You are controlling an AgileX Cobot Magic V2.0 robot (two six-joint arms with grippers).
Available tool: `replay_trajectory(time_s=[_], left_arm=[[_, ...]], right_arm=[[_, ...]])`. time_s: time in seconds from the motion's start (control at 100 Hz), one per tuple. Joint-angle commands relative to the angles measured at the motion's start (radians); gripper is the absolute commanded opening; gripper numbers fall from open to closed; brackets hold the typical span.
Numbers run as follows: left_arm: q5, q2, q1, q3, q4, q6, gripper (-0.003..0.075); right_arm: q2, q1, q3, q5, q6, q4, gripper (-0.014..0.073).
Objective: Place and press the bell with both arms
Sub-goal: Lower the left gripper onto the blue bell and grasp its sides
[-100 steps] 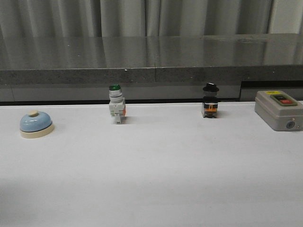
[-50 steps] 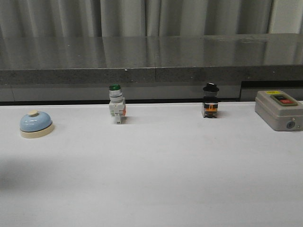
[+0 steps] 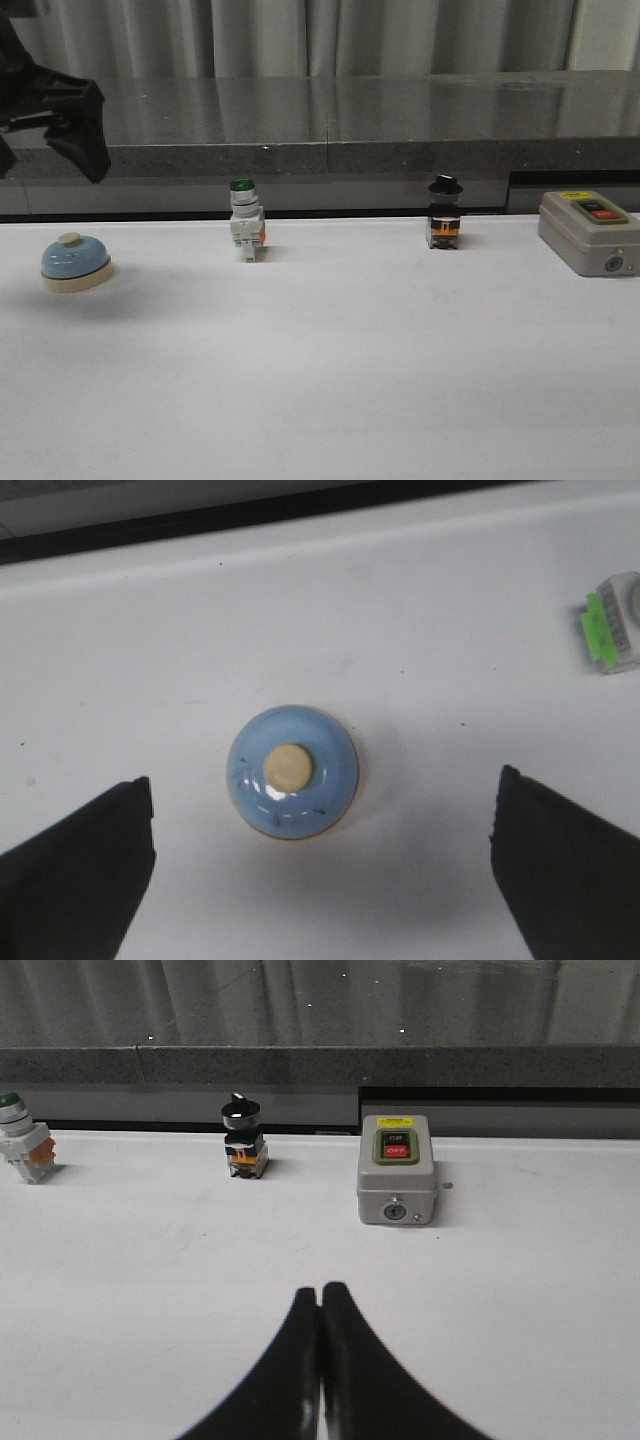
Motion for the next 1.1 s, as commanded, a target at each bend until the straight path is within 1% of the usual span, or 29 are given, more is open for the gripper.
replay_trajectory(time_s=[0.0,0.31,0.65,0.75,0.8,0.87,0.94,1.09], left_arm=[[-0.053,0.011,-0.007,-0.059,-0.001,0.000,0.0641],[-0.076,0.136,-0.007,-0.085,0.001,0.000,0.0641],[-0.118,0.205,-0.005,-0.085,0.003,0.000,0.0641],[-0.118,0.215,-0.003,-0.085,0.003,0.000,0.0629],[-0.118,0.217,-0.003,-0.085,0.003,0.000,0.0609],[-0.118,0.222,-0.003,-0.085,0.003,0.000,0.0561],[-0.118,0.225,-0.003,-0.085,0.003,0.000,0.0491],[-0.112,0.227,-0.003,-0.085,0.003,0.000,0.0309]], right_arm=[[-0.016,-0.003,-0.014,-0.088,-0.009,-0.007,-0.0060],[-0.016,-0.003,-0.014,-0.088,-0.009,-0.007,-0.0060],[-0.016,-0.003,-0.014,-0.088,-0.009,-0.007,-0.0060],[-0.016,-0.003,-0.014,-0.088,-0.009,-0.007,-0.0060],[-0.016,-0.003,-0.014,-0.088,-0.009,-0.007,-0.0060],[-0.016,-0.003,-0.014,-0.088,-0.009,-0.007,-0.0060],[-0.016,-0.003,-0.014,-0.088,-0.009,-0.007,-0.0060],[-0.016,-0.003,-0.014,-0.088,-0.009,-0.007,-0.0060]])
